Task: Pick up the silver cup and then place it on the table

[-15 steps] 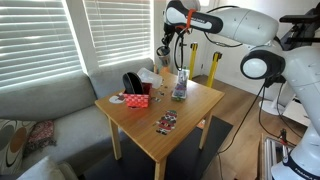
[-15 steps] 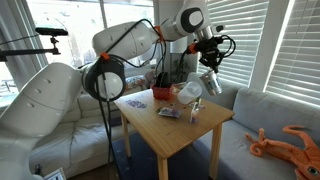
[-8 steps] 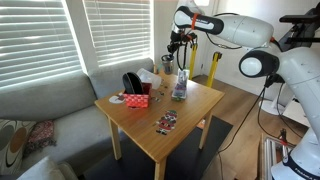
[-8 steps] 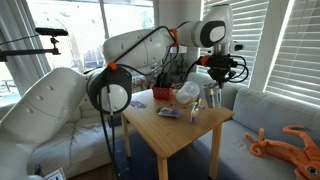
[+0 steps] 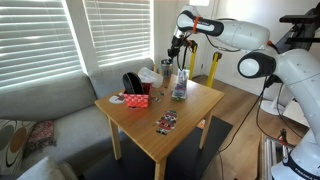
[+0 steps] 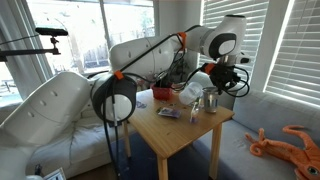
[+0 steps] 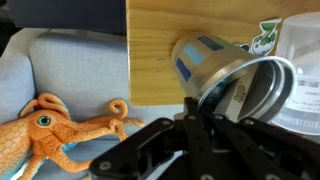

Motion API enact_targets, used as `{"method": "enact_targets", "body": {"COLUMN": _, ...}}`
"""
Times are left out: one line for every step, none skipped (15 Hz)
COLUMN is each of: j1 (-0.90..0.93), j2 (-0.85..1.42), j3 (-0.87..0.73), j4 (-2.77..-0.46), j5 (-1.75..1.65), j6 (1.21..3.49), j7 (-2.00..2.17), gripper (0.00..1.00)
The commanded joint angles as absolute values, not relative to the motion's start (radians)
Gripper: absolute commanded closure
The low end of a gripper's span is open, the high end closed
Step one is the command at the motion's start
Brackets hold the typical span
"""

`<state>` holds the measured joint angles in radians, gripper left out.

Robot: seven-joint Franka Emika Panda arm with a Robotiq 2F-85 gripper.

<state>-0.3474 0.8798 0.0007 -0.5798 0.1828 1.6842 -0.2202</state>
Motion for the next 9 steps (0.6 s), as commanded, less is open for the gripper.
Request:
{"method": "enact_targets", "body": {"j1": -0.357, "j2": 0.87, "j3": 0.014, "j4": -0.587, "j5": 0.208, "j6": 1.687, "j7": -0.208, "gripper": 0.63}}
{"method": "enact_targets", "body": {"j1": -0.353, "j2": 0.859, "j3": 0.005, "j4": -0.587, "j5": 0.197, "j6": 1.683, "j7": -0.201, "gripper": 0.57}}
{"method": "enact_targets", "body": {"j1": -0.342, "j2": 0.842, "j3": -0.003, "j4": -0.584, "j5": 0.182, "j6": 1.697, "j7": -0.203, "gripper": 0.49}}
{"method": "enact_targets", "body": {"j1": -0.333, "j2": 0.826, "j3": -0.009, "j4": -0.579, "j5": 0.171, "j6": 1.714, "j7": -0.207, "gripper": 0.43}}
{"method": "enact_targets", "body": {"j1": -0.32, "j2": 0.808, "j3": -0.011, "j4": -0.568, "j5": 0.158, "j6": 1.745, "j7": -0.239, "gripper": 0.36}}
{"method": "enact_targets", "body": {"j1": -0.303, "j2": 0.784, "j3": -0.016, "j4": -0.563, "j5": 0.139, "j6": 1.765, "j7": -0.271, "gripper": 0.29}}
{"method": "enact_targets", "body": {"j1": -0.287, "j2": 0.761, "j3": -0.019, "j4": -0.559, "j5": 0.122, "j6": 1.769, "j7": -0.295, "gripper": 0.22}}
{"method": "enact_targets", "body": {"j1": -0.266, "j2": 0.743, "j3": -0.018, "j4": -0.553, "j5": 0.107, "j6": 1.768, "j7": -0.323, "gripper": 0.14}}
{"method": "enact_targets", "body": {"j1": -0.303, "j2": 0.794, "j3": -0.004, "j4": -0.539, "j5": 0.143, "j6": 1.765, "j7": -0.285, "gripper": 0.33}}
